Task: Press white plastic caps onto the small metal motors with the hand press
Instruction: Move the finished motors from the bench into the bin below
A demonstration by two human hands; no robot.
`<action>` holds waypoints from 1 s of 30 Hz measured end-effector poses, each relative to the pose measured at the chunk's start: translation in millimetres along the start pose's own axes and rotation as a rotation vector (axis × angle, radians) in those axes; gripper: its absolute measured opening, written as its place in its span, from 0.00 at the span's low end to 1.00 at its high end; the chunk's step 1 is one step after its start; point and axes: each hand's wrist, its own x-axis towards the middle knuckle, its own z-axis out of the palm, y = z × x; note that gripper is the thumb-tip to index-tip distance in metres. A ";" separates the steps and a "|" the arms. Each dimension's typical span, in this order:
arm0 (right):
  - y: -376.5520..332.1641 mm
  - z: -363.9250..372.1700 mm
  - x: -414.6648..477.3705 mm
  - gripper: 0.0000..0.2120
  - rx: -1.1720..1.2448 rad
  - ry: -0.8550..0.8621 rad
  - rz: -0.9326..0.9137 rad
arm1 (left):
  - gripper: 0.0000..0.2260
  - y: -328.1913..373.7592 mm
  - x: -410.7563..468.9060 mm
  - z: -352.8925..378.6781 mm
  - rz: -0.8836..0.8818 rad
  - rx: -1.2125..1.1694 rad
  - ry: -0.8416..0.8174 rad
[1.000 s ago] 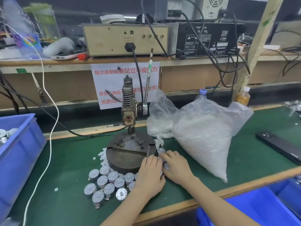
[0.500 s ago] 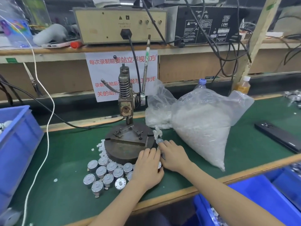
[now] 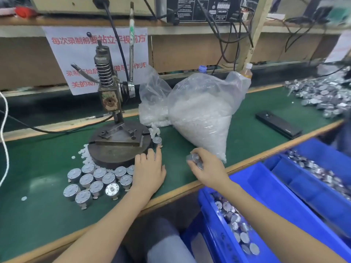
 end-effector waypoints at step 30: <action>149.9 75.2 -73.8 0.28 -0.176 -0.402 0.821 | 0.14 -3.3 -2.8 -1.6 -0.006 -0.059 -0.195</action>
